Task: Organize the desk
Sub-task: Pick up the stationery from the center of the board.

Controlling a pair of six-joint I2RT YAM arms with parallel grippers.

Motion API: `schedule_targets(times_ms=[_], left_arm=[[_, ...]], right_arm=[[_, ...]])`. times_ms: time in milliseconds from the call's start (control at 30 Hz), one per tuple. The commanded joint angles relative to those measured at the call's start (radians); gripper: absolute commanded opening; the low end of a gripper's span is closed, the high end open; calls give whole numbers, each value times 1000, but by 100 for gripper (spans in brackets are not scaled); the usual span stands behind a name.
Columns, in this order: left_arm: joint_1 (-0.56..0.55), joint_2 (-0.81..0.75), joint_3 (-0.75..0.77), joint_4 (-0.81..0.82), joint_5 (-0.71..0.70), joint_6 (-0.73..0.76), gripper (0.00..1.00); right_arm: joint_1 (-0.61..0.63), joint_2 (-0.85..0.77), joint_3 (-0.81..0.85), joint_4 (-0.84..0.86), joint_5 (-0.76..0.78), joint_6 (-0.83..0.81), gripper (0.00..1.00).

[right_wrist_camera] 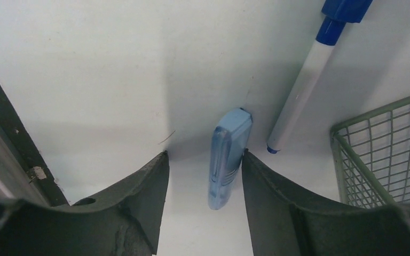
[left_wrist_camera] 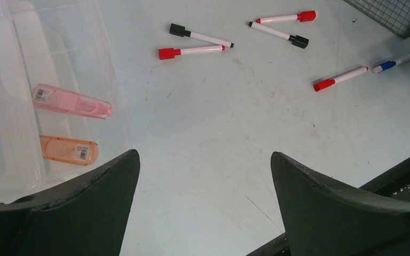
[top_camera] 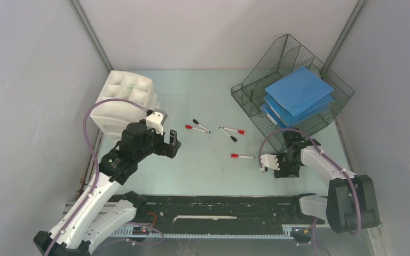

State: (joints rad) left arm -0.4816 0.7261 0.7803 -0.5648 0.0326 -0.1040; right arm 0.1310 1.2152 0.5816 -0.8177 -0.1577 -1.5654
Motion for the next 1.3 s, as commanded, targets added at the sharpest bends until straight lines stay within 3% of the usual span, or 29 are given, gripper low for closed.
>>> schedule_targets(times_ms=[0,267,633,1033,1267], left_arm=[[7,-6,-3,9,6,20,100],[7,-4,-3,7,0,20,100],[8,-2,-3,8,4,20,100],[7,-3,-3,8,11,19,100],[8,-7,-3,8,10,17,100]], right_arm=[[-5,49,-5,32,-20,21,59],[13,98,-5,53,-49,60,54],[51,126,-4,39,-59,95,27],[151,-3,29,-43,-125,177,0],[223,-57,109,-108,-220,266,0]])
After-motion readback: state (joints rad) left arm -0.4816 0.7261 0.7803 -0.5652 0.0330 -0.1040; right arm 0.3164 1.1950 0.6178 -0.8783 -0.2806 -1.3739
